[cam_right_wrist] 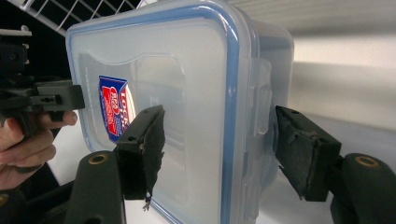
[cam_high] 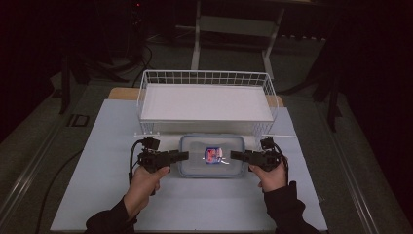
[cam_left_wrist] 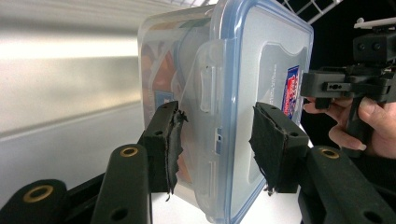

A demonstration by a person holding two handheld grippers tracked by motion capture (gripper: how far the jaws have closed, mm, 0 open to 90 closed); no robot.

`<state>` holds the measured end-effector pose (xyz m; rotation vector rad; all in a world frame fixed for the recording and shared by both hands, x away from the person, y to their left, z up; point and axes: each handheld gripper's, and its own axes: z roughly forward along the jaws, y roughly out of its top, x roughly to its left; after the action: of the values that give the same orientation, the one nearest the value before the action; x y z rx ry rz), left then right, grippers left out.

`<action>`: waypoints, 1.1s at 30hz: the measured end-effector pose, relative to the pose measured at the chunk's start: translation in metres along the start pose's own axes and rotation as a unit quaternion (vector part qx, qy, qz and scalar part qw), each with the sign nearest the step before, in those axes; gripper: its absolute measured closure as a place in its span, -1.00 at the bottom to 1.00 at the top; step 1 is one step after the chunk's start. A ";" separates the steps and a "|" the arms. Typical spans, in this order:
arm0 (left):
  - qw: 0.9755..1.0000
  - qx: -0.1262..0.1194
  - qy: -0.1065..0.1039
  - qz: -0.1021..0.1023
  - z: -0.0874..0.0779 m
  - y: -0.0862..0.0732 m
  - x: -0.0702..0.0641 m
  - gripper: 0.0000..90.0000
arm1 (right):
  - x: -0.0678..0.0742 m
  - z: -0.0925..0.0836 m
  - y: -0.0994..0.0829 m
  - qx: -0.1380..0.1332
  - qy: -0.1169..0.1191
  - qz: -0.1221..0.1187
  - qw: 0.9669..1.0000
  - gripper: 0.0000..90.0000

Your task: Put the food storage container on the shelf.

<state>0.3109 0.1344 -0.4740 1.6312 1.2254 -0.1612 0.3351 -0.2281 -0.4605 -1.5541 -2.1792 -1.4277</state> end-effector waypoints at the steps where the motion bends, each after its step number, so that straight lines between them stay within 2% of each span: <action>1: 1.000 0.002 -0.001 0.003 0.002 0.001 0.001 0.16 | -0.001 0.001 0.002 -0.004 -0.002 -0.002 1.000 -0.21; 8: 0.999 -0.034 0.002 0.016 0.011 0.005 0.009 0.15 | -0.007 0.007 0.012 -0.026 -0.008 -0.010 1.000 -0.22; 11: 0.999 -0.037 -0.001 0.017 0.018 0.002 0.013 0.15 | -0.011 0.010 0.012 -0.027 -0.022 -0.013 0.999 -0.26; 15: 0.999 -0.041 0.002 0.022 0.021 0.002 0.017 0.15 | -0.017 0.014 0.009 -0.029 -0.021 -0.004 0.999 -0.26; 17: 0.999 -0.042 0.005 0.012 0.026 0.000 0.024 0.15 | -0.022 0.021 0.008 -0.028 -0.021 0.002 0.999 -0.26; 23: 0.999 -0.037 0.007 0.009 0.030 -0.003 0.036 0.15 | -0.023 0.030 0.009 -0.023 -0.035 -0.014 0.999 -0.26; 24: 0.999 -0.039 0.005 0.015 0.030 -0.003 0.037 0.15 | -0.023 0.032 0.009 -0.023 -0.036 -0.016 0.999 -0.27; 27: 0.999 -0.040 0.009 0.020 0.031 -0.003 0.042 0.14 | -0.024 0.036 0.009 -0.030 -0.036 -0.020 0.999 -0.27; 33: 0.998 -0.057 0.004 0.011 0.034 -0.003 0.046 0.13 | -0.031 0.041 0.008 -0.038 -0.029 -0.012 0.999 -0.28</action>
<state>0.3448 0.1364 -0.5199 1.5474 1.1999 -0.0690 0.3722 -0.2191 -0.4949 -1.6176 -2.2077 -1.5086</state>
